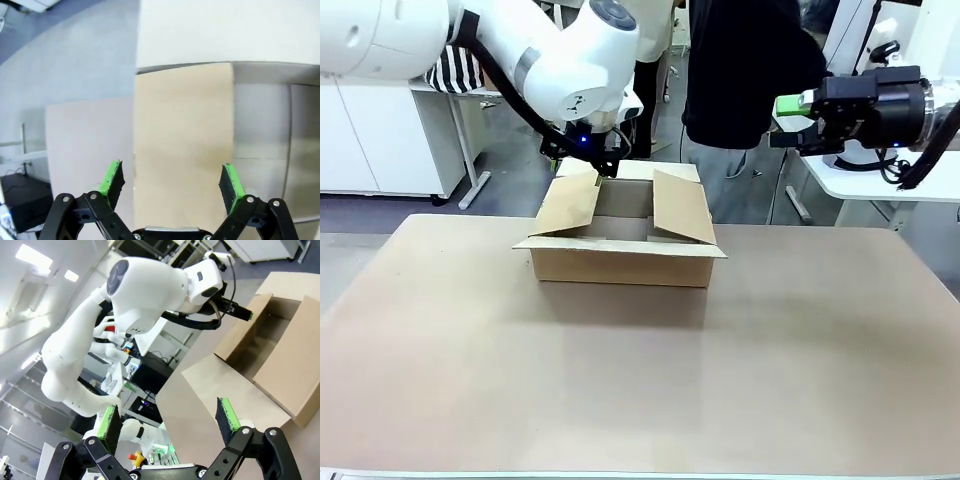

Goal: Pack the gift set into the box.
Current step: Place both hands on the side flaps of the Package Box and spread them outward.

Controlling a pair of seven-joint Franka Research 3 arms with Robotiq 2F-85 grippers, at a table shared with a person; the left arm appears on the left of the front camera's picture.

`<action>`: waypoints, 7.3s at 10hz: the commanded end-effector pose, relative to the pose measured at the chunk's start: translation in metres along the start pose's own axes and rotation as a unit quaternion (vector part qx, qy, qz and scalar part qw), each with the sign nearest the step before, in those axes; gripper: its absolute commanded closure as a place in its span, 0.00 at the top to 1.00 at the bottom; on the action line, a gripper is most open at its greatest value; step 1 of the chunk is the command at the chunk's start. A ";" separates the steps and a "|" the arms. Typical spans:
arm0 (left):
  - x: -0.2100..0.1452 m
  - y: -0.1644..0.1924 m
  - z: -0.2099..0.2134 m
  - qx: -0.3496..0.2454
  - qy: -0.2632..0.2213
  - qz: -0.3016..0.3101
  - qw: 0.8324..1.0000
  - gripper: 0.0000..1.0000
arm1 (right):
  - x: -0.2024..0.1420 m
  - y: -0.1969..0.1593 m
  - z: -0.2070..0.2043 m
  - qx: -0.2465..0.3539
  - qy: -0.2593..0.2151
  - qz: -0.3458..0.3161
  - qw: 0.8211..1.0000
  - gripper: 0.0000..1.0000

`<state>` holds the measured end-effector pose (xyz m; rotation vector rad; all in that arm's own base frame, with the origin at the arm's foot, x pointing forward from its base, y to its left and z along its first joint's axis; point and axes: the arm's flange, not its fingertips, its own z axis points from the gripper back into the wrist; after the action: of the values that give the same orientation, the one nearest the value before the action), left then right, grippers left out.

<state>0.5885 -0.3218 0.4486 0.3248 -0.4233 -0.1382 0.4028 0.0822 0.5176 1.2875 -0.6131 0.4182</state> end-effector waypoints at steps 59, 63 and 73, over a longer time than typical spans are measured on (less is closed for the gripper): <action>-0.109 0.248 -0.068 -0.262 0.032 0.255 0.930 1.00 | 0.082 -0.077 -0.267 -0.342 0.341 0.054 0.874 1.00; -0.109 0.248 -0.068 -0.262 0.032 0.255 0.930 1.00 | 0.115 -0.070 -0.313 -0.546 0.240 0.029 0.802 1.00; -0.109 0.248 -0.068 -0.262 0.032 0.255 0.930 1.00 | 0.093 -0.138 -0.326 -0.667 0.267 -0.089 0.689 1.00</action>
<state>0.5344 -0.0470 0.4297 -0.3250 -0.3765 0.2552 0.6211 0.3662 0.4062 -0.2360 -0.1341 0.0823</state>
